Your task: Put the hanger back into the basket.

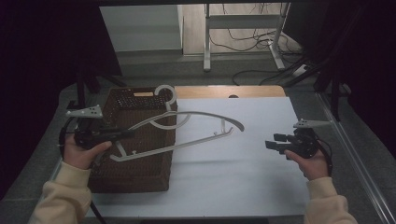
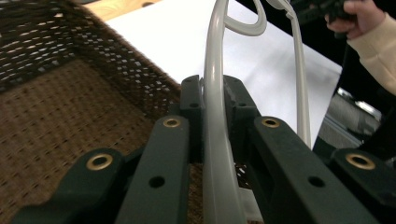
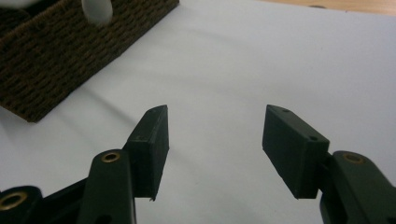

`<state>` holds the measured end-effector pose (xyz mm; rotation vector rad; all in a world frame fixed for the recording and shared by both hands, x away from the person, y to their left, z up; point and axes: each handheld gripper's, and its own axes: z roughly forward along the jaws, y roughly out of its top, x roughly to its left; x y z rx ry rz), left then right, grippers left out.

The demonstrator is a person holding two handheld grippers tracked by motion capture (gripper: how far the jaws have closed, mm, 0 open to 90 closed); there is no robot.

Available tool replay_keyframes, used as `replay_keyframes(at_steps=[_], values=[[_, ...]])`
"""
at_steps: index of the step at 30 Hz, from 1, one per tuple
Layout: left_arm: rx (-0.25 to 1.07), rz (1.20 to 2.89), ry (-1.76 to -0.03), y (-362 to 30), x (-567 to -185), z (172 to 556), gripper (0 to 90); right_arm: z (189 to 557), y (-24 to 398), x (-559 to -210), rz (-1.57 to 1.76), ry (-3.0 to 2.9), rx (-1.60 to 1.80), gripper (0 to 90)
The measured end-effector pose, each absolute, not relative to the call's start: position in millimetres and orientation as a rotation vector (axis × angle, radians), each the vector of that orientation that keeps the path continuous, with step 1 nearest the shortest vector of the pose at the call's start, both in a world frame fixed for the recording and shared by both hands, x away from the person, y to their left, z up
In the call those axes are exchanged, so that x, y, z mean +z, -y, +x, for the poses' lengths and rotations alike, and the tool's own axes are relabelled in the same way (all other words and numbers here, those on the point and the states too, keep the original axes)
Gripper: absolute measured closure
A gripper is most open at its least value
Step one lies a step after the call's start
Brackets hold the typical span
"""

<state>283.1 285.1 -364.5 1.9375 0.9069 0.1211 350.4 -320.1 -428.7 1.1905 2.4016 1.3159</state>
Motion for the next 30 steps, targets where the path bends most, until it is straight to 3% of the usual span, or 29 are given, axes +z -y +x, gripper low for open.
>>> replay_keyframes(at_steps=[30], values=[[0.317,1.714,-1.213,-362.1,-396.2,262.1,80.7,353.3,311.6,-444.0,1.209,-2.481,1.183,39.1]])
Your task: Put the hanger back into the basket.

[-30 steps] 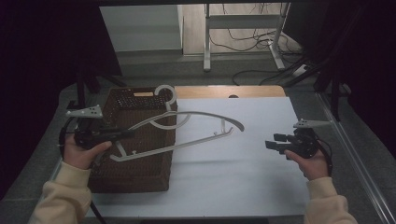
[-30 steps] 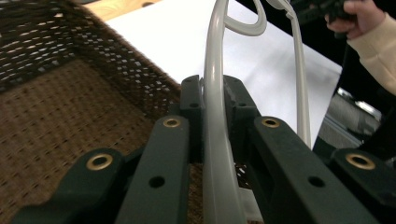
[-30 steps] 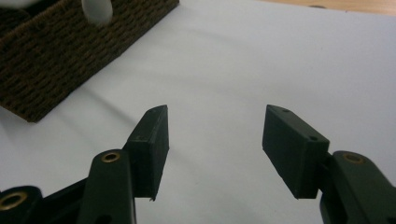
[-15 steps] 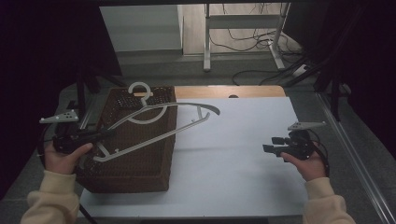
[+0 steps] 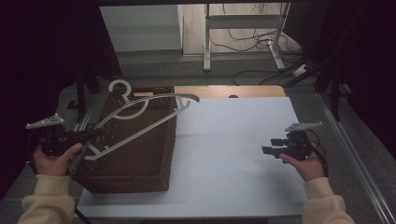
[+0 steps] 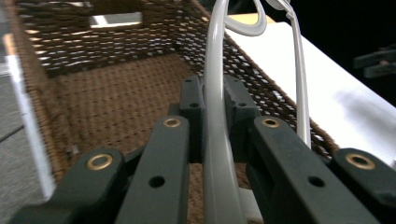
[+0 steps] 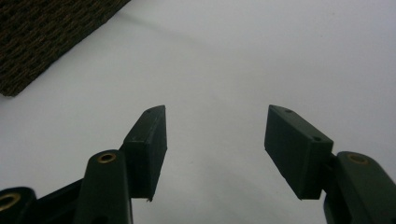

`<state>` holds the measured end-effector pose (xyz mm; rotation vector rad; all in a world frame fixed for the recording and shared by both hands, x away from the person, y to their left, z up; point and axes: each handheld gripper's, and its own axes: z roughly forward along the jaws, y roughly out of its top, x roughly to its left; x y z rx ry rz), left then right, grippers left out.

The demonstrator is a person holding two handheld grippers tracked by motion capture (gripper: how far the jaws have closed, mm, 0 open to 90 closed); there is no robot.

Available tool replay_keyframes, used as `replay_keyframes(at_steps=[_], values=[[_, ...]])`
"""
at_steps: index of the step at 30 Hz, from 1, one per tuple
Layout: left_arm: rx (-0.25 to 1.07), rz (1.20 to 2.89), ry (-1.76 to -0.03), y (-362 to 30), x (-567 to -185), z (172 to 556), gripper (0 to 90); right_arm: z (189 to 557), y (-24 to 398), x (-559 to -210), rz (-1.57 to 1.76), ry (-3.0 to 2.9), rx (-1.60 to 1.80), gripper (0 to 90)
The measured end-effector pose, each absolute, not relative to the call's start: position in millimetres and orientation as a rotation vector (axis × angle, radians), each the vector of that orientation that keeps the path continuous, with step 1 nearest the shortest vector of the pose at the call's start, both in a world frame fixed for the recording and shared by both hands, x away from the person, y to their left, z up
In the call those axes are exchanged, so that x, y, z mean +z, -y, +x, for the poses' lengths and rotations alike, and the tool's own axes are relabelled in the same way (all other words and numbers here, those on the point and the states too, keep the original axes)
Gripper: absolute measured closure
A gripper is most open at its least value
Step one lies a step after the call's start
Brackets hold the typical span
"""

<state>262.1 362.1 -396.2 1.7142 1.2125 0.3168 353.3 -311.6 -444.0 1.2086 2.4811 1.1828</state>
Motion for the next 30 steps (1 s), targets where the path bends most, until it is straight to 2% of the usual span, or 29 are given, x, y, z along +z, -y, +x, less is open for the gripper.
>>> replay_keyframes(at_steps=[17,30], values=[[0.382,1.612,-1.34,-381.1,-413.9,261.3,80.7,353.9,313.8,-446.2,1.222,-2.485,1.168,38.6],[0.405,1.585,-1.394,-387.3,-422.8,259.0,80.6,354.2,314.2,-447.6,1.226,-2.481,1.153,34.1]])
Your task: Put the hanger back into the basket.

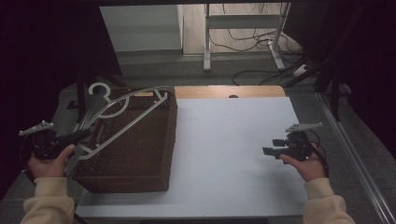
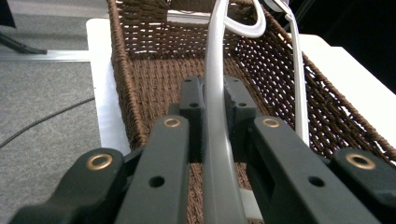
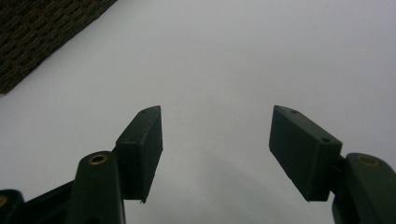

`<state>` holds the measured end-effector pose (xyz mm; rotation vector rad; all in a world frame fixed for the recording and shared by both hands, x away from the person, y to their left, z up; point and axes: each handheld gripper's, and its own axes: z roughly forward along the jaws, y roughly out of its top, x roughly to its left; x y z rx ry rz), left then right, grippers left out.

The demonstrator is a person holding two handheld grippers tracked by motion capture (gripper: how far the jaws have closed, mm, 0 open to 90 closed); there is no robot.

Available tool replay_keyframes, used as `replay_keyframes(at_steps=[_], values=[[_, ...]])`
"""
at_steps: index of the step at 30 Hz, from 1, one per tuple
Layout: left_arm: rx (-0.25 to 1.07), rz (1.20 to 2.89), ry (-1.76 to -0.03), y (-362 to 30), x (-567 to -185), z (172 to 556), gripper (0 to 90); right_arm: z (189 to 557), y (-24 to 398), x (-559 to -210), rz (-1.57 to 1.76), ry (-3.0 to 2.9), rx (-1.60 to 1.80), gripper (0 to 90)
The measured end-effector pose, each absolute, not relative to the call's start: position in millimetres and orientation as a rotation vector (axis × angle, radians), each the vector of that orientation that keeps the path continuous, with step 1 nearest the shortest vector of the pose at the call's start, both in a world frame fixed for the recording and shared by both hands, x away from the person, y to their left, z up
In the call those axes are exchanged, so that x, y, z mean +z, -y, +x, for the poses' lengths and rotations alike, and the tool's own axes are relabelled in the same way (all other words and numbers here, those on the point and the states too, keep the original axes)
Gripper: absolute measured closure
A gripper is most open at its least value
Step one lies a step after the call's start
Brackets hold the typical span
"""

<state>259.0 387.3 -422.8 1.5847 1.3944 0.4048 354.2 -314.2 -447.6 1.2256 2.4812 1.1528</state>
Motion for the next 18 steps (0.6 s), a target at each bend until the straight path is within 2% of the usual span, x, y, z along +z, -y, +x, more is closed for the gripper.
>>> replay_keyframes(at_steps=[11,18], values=[[0.412,1.545,-1.449,-392.0,-431.4,260.0,80.6,354.5,312.3,-450.6,1.22,-2.5,1.129,32.7],[0.421,1.575,-1.48,-381.7,-438.1,264.9,80.5,354.8,311.3,-451.6,1.219,-2.509,1.121,32.5]])
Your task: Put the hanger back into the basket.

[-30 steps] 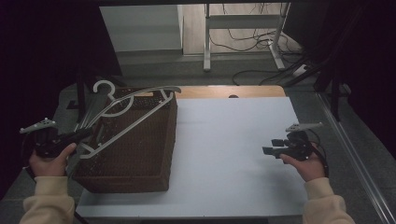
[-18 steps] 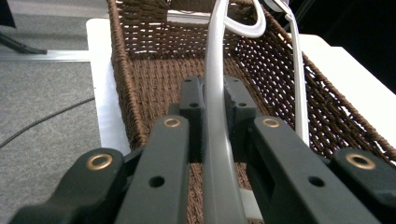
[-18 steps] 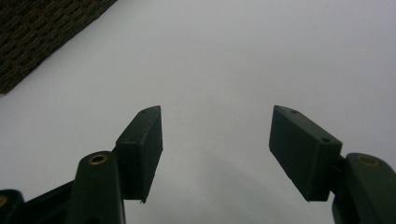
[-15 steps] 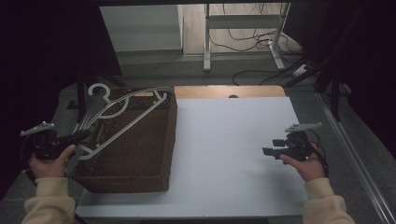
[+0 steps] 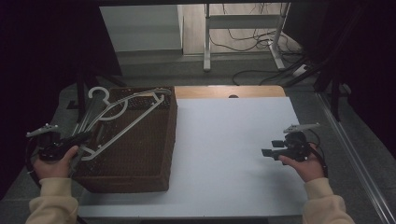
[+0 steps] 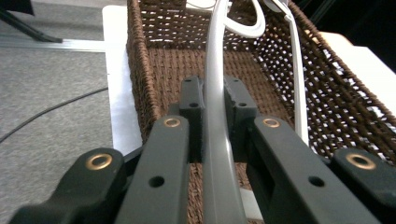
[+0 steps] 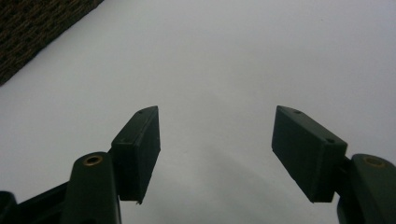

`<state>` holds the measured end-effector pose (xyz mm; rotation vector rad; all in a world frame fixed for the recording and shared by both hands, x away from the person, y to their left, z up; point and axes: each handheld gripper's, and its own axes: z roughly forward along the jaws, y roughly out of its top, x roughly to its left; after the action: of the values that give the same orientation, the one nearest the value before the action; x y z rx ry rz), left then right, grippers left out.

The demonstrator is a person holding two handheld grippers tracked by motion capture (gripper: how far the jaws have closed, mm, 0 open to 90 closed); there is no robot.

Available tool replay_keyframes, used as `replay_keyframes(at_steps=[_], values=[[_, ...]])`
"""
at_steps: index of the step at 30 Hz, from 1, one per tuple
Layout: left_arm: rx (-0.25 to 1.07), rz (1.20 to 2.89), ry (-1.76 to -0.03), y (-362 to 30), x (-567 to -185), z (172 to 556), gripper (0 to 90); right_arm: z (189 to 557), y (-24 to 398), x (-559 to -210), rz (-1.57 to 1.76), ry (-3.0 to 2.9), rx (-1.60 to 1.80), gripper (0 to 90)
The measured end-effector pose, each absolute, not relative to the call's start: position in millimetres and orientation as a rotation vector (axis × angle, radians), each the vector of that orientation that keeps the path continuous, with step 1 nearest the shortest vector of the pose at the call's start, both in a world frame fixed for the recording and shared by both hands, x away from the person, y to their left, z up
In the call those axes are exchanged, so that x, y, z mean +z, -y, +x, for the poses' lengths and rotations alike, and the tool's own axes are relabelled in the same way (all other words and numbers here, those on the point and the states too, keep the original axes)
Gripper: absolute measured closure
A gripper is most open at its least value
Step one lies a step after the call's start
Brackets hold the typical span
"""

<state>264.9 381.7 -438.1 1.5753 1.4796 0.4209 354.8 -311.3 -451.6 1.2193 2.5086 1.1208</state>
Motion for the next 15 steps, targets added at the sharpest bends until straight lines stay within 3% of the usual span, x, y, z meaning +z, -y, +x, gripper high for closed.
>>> replay_keyframes(at_steps=[7,15], values=[[0.396,1.581,-1.502,-380.5,-440.4,266.5,80.0,354.9,310.3,-453.3,1.214,-2.52,1.103,32.4],[0.394,1.699,-1.515,-366.6,-437.9,270.1,79.4,355.4,309.0,-454.6,1.208,-2.534,1.092,32.4]])
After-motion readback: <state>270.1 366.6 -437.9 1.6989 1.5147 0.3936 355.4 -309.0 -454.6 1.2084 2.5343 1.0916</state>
